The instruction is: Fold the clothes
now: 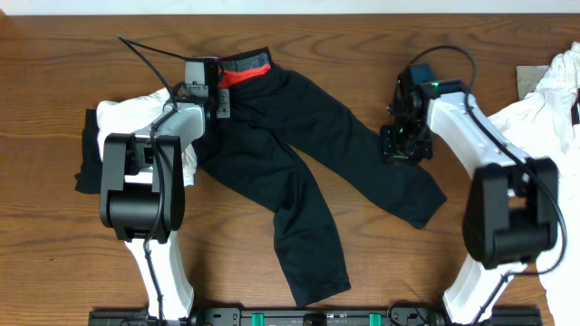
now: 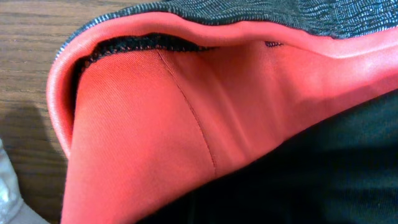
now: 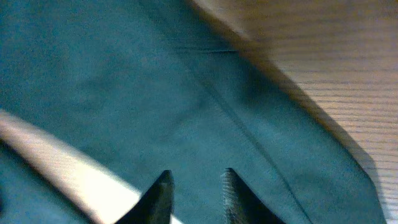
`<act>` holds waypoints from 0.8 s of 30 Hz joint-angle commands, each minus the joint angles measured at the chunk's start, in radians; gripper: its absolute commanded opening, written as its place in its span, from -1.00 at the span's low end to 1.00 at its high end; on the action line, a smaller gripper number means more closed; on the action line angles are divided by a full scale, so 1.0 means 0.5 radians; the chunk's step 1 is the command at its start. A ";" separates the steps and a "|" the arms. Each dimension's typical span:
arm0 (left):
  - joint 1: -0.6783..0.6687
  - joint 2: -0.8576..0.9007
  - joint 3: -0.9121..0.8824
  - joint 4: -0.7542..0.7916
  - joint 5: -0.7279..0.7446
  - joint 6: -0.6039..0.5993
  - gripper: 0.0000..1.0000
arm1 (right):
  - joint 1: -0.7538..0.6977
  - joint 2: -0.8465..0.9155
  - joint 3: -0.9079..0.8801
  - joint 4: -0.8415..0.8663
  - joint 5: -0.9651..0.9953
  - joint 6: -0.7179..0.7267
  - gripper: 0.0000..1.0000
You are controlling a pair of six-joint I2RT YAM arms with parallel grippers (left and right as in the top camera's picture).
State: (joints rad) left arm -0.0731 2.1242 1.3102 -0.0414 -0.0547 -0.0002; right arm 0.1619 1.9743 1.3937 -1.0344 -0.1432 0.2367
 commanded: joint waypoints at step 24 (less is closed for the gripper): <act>0.009 -0.816 -0.002 -0.473 -0.011 -0.010 0.17 | -0.590 0.376 0.206 0.806 0.051 -0.204 -0.38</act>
State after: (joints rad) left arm -0.0734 1.7451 1.3060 -0.2466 -0.0597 -0.0032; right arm -0.1207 2.1223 1.4628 -0.6003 -0.0189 0.2352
